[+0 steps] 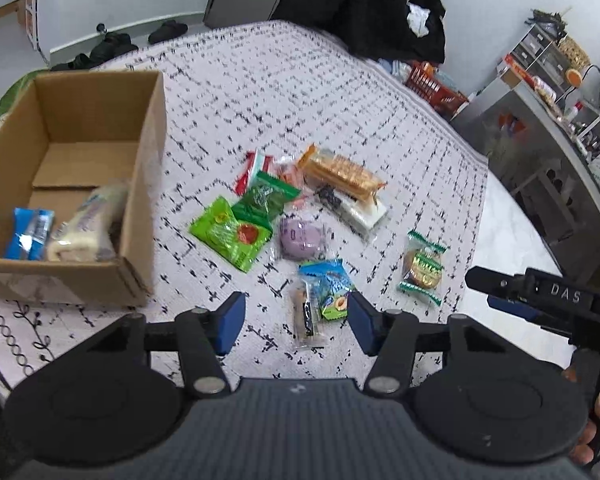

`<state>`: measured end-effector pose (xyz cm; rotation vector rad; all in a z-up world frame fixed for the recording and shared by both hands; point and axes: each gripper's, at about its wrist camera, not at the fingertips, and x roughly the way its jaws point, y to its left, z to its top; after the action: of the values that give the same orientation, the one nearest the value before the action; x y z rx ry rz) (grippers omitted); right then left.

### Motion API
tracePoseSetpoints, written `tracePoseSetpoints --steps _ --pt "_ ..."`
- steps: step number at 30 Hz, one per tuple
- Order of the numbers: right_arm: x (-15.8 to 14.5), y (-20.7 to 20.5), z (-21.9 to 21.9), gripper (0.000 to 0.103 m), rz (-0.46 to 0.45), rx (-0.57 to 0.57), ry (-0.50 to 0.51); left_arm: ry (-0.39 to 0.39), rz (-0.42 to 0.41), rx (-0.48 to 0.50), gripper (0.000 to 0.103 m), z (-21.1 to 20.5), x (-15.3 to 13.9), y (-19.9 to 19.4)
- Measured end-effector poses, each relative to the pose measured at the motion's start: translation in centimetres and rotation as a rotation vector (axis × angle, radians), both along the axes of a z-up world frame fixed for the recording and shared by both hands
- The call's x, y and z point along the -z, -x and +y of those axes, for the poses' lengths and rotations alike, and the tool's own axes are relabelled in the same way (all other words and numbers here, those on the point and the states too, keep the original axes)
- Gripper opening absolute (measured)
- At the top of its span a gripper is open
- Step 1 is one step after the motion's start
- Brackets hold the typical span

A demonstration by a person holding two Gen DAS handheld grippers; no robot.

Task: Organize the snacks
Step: 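Move both grippers back over the snack pile, then grasp a small clear-wrapped bar with the left gripper while the right grasps the green round cookie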

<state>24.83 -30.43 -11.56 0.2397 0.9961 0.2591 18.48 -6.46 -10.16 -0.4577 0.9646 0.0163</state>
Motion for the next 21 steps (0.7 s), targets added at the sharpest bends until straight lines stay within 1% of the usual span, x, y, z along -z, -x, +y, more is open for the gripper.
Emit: tracePoseSetpoints --steps 4,7,10,15,21 --pt "0.9 -1.1 0.0 0.057 0.012 0.015 0.01 0.008 0.036 0.009 0.043 -0.7 1.6 -1.0" --pt "1.9 -2.0 0.1 0.057 0.044 0.019 0.021 0.016 0.056 0.013 0.039 -1.1 2.6 -1.9" --pt "2.7 -2.6 0.1 0.057 0.065 0.016 0.011 0.016 0.079 0.017 0.035 -1.7 3.6 -2.8" --pt "3.7 -3.8 0.0 0.055 0.093 0.029 0.015 0.015 0.124 0.018 0.033 -2.3 5.3 -4.0" --pt "5.1 -5.4 0.1 0.053 0.125 0.045 0.026 -0.003 0.156 0.014 0.029 -2.8 6.8 -5.2"
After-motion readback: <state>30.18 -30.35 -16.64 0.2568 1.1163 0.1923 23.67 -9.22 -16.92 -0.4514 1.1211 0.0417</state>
